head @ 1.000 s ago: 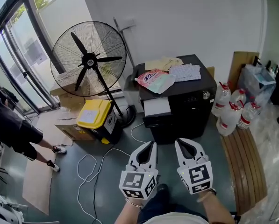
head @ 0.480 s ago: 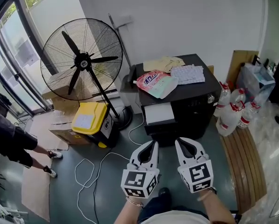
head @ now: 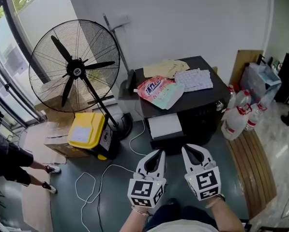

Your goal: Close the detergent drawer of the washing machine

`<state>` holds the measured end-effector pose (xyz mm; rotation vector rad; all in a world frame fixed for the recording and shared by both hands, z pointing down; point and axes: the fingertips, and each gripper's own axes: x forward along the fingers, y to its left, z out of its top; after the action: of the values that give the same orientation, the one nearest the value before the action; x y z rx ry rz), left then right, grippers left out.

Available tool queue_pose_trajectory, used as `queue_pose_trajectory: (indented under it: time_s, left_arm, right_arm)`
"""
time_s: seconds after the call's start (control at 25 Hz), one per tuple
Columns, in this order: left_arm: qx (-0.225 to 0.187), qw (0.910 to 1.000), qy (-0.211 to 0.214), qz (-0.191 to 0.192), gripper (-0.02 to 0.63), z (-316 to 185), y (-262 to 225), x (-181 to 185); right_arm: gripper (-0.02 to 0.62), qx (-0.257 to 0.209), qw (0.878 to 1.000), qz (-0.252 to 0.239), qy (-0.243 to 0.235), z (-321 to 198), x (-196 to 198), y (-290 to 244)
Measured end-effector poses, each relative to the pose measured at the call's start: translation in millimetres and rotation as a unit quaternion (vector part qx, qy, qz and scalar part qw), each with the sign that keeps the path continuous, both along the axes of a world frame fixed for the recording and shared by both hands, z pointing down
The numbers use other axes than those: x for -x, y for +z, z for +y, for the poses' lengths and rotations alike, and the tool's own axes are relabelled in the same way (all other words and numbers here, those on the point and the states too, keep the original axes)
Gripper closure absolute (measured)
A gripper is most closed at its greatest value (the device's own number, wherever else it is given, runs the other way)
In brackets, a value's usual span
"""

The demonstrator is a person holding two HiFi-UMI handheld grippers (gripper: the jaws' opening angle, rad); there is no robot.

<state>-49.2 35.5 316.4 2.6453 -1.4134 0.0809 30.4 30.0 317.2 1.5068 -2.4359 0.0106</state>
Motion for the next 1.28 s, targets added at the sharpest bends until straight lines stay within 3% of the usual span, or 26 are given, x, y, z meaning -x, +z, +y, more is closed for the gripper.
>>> queue_pose_trajectory:
  time_s: [0.48,1.28]
  left_arm:
    - [0.039,0.9990,-0.018,-0.013,0.592,-43,51,8]
    - [0.102,0.9926,-0.061,-0.024,0.592,-92,177,17]
  right_arm:
    - [0.569,0.048,0.999,0.003,-0.006,-46,-4,46]
    - [0.569,0.142,0.990,-0.003,-0.001,-93,-8,176]
